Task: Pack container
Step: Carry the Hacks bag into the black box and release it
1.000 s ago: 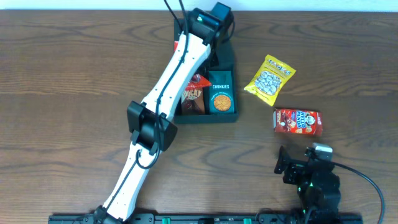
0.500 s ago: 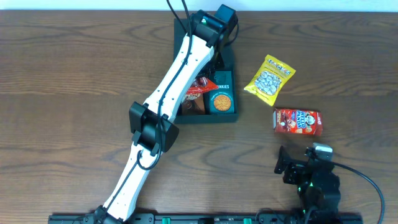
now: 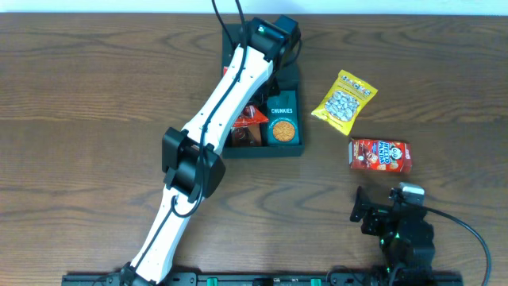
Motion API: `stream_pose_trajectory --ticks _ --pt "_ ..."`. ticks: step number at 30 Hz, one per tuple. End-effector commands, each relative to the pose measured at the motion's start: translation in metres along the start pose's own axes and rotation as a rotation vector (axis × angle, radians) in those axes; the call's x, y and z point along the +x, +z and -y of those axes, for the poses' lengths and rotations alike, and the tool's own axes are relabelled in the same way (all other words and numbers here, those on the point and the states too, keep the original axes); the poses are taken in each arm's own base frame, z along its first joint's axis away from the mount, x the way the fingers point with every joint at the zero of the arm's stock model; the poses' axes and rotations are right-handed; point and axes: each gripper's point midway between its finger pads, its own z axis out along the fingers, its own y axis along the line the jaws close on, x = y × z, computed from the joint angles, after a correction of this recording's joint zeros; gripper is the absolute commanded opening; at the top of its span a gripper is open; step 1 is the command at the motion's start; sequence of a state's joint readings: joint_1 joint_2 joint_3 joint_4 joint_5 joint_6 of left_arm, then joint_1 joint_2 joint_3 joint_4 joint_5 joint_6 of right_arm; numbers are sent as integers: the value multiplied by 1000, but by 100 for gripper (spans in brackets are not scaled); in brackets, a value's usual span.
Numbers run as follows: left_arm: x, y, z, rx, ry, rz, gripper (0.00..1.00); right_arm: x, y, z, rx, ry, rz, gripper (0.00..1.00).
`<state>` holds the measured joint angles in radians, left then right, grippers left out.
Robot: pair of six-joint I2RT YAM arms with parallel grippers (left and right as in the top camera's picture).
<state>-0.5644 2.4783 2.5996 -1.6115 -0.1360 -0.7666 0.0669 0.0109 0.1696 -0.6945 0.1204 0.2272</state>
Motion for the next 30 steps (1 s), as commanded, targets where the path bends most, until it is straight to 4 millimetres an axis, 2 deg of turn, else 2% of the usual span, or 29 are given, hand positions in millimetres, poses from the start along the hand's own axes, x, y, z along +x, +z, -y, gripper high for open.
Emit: stream_pose_trajectory --ticks 1,8,11,14,17,23,30 --pt "14 -14 -24 -66 -7 -28 6 3 1 0 -1 -3 -6 99" --pt "24 -2 -39 -143 -44 -58 6 3 1 0 -1 -3 -6 99" --pt "24 -1 -32 -126 -36 -49 6 3 1 0 -1 -3 -6 99" --pt "29 -1 -15 -63 -2 -59 5 3 1 0 -1 -3 -6 99" --pt "31 0 -6 -48 7 -47 6 3 1 0 -1 -3 -6 99" --pt "37 -1 2 -24 10 -59 6 3 1 0 -1 -3 -6 99" --pt "35 7 7 -17 -18 -62 6 3 1 0 -1 -3 -6 99"
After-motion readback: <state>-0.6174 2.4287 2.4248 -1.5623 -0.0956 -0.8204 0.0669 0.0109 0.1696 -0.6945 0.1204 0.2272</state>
